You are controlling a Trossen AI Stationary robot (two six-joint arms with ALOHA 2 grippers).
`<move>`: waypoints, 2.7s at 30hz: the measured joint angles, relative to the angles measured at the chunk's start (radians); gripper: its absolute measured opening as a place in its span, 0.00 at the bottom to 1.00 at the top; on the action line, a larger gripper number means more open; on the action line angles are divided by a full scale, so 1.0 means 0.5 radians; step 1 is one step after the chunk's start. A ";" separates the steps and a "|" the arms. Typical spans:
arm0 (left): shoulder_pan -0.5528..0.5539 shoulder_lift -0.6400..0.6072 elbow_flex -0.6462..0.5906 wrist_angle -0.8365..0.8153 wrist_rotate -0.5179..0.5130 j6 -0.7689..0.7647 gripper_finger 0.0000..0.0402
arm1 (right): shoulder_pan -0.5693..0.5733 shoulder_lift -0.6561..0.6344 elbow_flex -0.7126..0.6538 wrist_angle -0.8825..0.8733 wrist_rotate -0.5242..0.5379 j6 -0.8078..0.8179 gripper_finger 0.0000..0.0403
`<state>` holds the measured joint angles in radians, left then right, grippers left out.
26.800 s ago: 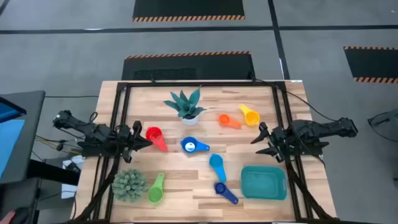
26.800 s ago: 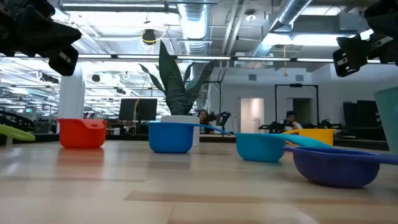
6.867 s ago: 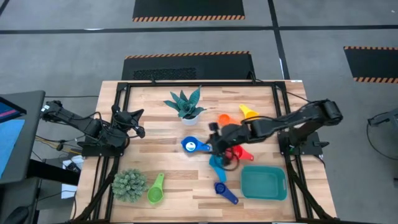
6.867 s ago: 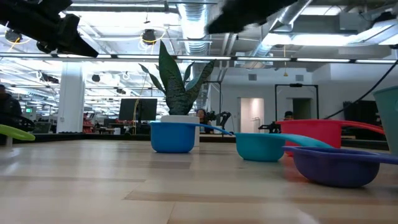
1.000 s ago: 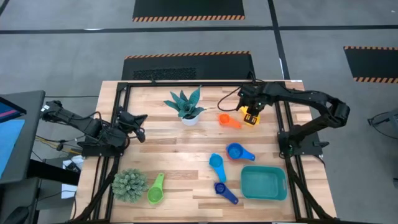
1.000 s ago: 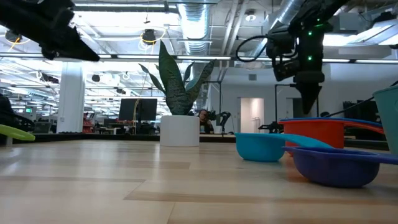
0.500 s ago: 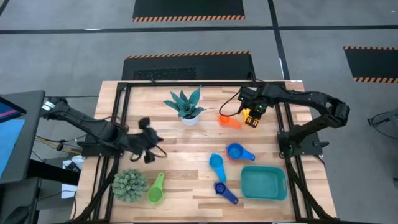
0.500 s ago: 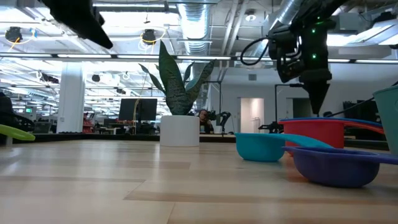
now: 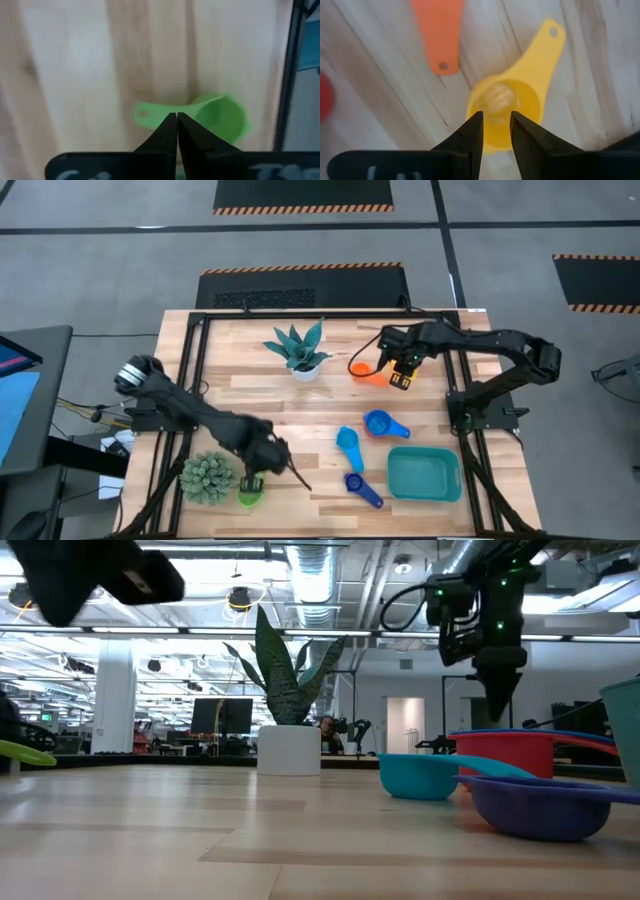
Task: Nest measuring cups in basket
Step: Move the green measuring cup to the center of the table
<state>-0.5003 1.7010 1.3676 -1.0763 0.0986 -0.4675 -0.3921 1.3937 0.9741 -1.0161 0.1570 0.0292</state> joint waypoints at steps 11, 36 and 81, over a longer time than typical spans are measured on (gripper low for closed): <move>-0.325 0.403 0.091 0.128 0.363 -0.529 0.00 | 0.136 0.000 0.000 0.008 0.002 -0.007 0.29; 0.189 0.604 0.381 -0.020 -0.643 0.347 0.00 | 0.276 0.000 0.000 -0.112 0.002 0.014 0.29; 0.670 -1.048 -1.781 2.084 -0.746 0.533 0.00 | 0.275 0.000 0.000 -0.264 -0.004 0.053 0.29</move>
<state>-0.1655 1.1771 0.4769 -0.0344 -0.2746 -0.2009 -0.2546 1.3937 0.9741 -1.1481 0.1551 0.0557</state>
